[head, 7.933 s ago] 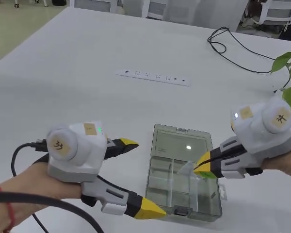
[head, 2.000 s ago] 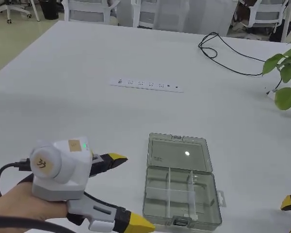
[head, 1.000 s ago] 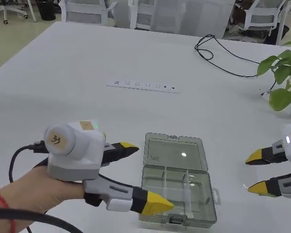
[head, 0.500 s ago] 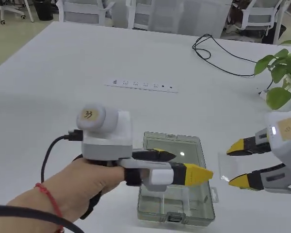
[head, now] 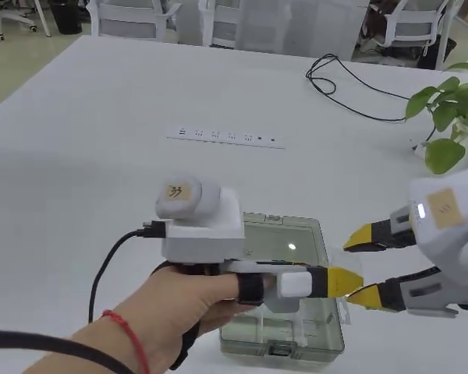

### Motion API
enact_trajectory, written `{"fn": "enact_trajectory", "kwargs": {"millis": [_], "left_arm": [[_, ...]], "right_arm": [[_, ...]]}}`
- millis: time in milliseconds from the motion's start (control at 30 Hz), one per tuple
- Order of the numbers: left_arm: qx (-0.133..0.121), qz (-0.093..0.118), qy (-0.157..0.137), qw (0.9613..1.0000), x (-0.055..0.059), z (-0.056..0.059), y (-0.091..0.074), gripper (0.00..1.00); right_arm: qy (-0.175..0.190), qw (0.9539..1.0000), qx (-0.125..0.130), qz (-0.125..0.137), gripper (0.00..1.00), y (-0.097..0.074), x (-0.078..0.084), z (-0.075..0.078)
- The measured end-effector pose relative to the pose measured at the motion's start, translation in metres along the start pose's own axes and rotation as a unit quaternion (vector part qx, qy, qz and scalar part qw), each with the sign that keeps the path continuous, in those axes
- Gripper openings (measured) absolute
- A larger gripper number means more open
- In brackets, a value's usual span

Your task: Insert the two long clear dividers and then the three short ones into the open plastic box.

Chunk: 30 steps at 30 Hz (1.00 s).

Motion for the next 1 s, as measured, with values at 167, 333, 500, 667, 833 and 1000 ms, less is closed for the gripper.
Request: {"fn": "enact_trajectory", "kwargs": {"millis": [167, 333, 500, 667, 833, 1000], "left_arm": [[0.001, -0.002, -0.011, 0.9999, 0.0023, -0.0001, 0.0002, 0.25], [0.003, -0.002, -0.016, 0.9999, 0.0036, 0.0011, -0.0004, 0.17], [0.007, -0.004, -0.02, 0.9998, 0.0048, 0.0027, -0.0001, 0.09], [0.01, -0.005, -0.019, 0.9998, 0.0054, 0.0046, 0.0007, 0.04], [0.013, -0.006, -0.022, 0.9997, 0.0074, 0.0056, 0.0015, 0.0], [0.01, -0.002, -0.032, 0.9994, 0.0088, 0.0054, 0.0009, 0.0]], "right_arm": [[-0.001, 1.0, -0.002, 0.001, 0.33, -0.0002, -0.0048, -0.0036], [-0.002, 1.0, -0.005, 0.001, 0.33, -0.0003, -0.007, -0.0065], [-0.004, 1.0, -0.005, -0.003, 0.33, -0.0007, -0.0072, -0.0073], [-0.005, 1.0, -0.005, -0.005, 0.33, -0.0012, -0.0069, -0.0079], [-0.007, 0.9999, -0.007, -0.008, 0.33, -0.0007, -0.0063, -0.0092], [-0.015, 0.9998, -0.008, -0.009, 0.33, -0.0005, -0.0066, -0.0105]]}}
Point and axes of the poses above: the centre of the closed fingertips' face, and the gripper's own axes: y roughly forward along the fingers, z roughly to its right, x roughly out of its underside, the point moved 3 cm from there along -y, roughly backward along the fingers, and after that the axes turned 2 degrees about y, right-handed, at the moved point
